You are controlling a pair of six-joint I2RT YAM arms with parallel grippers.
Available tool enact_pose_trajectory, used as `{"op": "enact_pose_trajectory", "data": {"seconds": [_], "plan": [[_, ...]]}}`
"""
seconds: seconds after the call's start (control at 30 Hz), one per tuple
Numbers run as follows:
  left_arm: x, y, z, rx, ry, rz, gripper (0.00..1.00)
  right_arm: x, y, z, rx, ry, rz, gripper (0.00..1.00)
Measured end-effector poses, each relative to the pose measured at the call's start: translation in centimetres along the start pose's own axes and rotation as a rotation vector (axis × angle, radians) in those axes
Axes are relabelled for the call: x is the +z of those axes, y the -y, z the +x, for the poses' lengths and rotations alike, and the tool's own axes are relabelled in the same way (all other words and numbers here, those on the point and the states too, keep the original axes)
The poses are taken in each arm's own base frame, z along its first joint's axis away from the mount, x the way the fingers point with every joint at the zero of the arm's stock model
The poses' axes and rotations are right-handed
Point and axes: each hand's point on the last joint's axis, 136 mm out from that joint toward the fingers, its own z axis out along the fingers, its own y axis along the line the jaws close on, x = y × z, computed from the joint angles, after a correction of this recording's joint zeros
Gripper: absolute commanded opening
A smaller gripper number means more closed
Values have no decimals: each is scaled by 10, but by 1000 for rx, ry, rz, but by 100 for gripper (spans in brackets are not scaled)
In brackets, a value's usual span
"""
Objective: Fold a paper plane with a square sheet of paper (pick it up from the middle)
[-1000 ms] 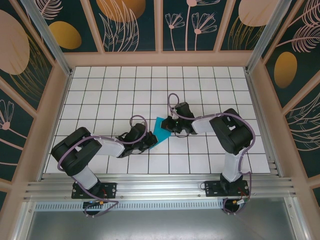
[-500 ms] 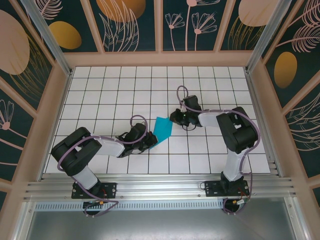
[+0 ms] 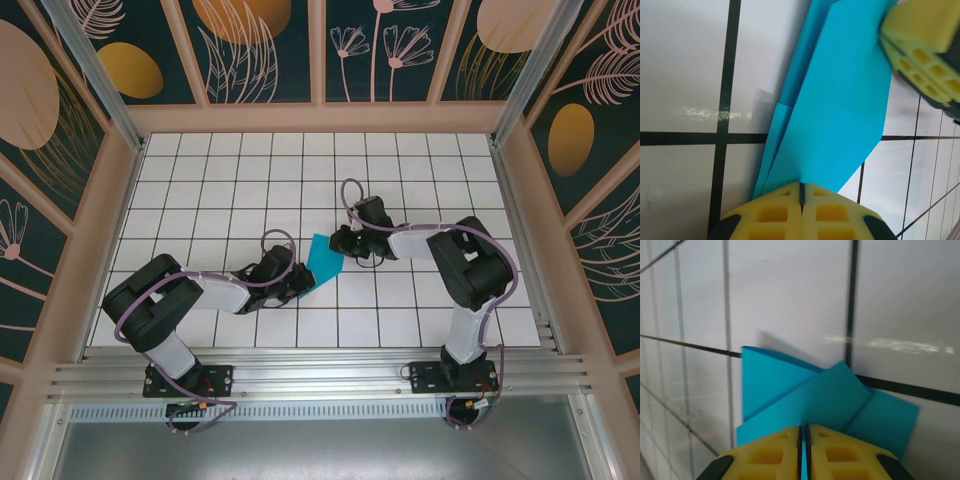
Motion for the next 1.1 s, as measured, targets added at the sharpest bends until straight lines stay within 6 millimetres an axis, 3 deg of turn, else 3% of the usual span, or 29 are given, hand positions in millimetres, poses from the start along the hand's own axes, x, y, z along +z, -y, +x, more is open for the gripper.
{"op": "enact_pose_trajectory", "data": {"seconds": [0.3,0.53,0.6,0.73,0.83,0.97,1.1], "plan": [[0,1,0,2,0,1,0,4,6,-16,31,-7,28,13],[0,1,0,3,-3,2,0,-8,34,-66,63,100,121,14],[0,1,0,5,-5,0,1,-11,38,-72,69,113,127,15],[-2,3,0,12,-21,-24,12,-20,30,-67,48,107,101,20],[-9,10,-3,26,-27,-49,20,-43,13,-58,24,123,57,31],[-30,49,-28,76,50,-13,30,-76,-9,-43,6,157,-27,37],[-48,75,-55,129,145,-15,34,-81,-7,-13,30,132,-62,43]]}}
